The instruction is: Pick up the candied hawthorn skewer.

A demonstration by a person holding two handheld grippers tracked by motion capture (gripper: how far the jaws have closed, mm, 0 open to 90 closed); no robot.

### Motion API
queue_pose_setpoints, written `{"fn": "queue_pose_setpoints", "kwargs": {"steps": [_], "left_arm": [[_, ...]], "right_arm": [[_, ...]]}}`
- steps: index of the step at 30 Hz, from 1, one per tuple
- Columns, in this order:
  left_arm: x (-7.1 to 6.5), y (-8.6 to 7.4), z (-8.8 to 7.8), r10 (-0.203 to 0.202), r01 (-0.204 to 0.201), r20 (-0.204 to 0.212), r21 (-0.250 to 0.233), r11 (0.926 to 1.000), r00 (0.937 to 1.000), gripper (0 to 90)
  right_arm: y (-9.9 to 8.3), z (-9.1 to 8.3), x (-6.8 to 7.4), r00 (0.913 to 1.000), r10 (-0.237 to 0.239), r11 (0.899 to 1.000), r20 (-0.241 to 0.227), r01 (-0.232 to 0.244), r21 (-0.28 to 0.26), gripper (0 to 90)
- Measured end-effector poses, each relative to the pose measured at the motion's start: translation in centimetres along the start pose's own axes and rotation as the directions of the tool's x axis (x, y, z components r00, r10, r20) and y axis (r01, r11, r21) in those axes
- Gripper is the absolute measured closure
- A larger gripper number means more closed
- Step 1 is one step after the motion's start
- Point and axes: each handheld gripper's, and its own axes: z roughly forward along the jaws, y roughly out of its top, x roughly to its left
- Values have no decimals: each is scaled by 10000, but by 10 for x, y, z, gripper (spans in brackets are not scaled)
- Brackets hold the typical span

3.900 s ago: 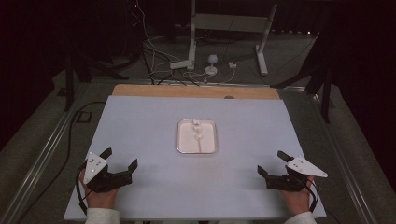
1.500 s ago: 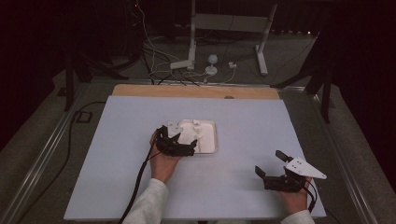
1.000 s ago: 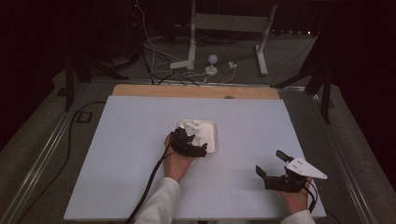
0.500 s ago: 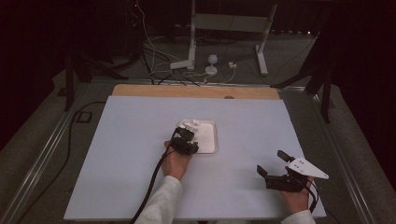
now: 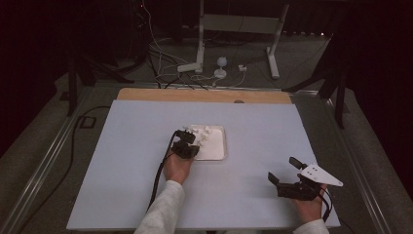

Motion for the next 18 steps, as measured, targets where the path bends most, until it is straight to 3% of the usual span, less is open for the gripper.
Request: {"fn": "queue_pose_setpoints", "kwargs": {"steps": [3, 9, 13, 18], "left_arm": [[-1, 0, -5, 149, -150, -59, -112, 9998, 9999, 900], [-6, -3, -13, 537, -538, 238, 49, 9985, 9983, 900], [-5, -4, -10, 610, -628, 372, 500, 9968, 9974, 899], [-5, -5, -5, 677, -696, 295, 695, 9952, 9973, 895]], "right_arm": [[0, 0, -1, 10000, 58, 10000, 16, -58, -16, 0], [0, 0, 0, 10000, 44, 10000, 15, -44, -5, 0], [0, 0, 0, 10000, 50, 10000, 8, -50, -3, 0], [0, 0, 0, 10000, 50, 10000, 9, -50, -10, 0]]}}
